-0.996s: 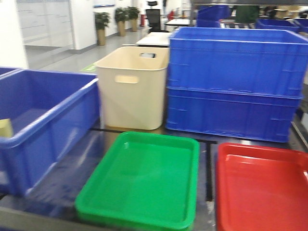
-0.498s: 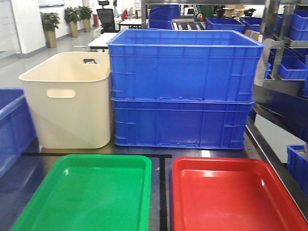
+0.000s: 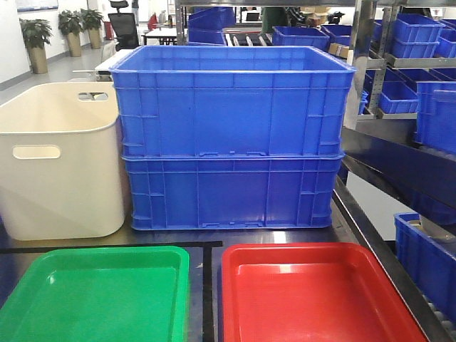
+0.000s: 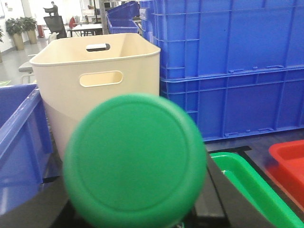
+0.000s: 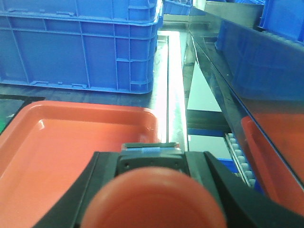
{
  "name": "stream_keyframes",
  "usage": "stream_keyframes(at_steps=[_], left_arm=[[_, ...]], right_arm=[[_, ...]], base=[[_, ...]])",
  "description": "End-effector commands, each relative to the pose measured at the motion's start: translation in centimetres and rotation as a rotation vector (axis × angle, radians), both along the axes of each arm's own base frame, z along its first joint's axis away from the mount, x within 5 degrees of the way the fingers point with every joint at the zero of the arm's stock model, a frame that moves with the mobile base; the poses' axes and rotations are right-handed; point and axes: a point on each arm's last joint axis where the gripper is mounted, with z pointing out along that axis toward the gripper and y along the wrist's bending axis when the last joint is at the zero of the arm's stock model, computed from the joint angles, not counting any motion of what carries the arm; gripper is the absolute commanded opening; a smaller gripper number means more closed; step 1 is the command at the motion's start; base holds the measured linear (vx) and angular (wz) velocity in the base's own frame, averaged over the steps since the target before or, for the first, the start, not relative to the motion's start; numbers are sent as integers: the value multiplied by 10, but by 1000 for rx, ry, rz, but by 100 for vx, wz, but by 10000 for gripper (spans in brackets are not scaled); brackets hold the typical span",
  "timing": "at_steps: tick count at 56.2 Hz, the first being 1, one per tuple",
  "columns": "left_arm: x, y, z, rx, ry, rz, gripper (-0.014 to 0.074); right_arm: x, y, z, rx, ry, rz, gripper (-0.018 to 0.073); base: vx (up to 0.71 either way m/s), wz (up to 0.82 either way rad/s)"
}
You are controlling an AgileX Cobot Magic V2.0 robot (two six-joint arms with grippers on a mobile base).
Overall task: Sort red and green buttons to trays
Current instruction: 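Drive the base up to the shelf with green and red trays, then lower green button into green tray with left, red into red tray with right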
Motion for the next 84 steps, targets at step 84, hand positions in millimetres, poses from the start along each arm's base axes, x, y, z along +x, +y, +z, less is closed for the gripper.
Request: stream_keyframes(at_steps=[84], left_arm=[[55,-19,3,-338,7,-56,3]], right_arm=[[57,65,-1,32,-148,334,-9]], base=[[0,0]])
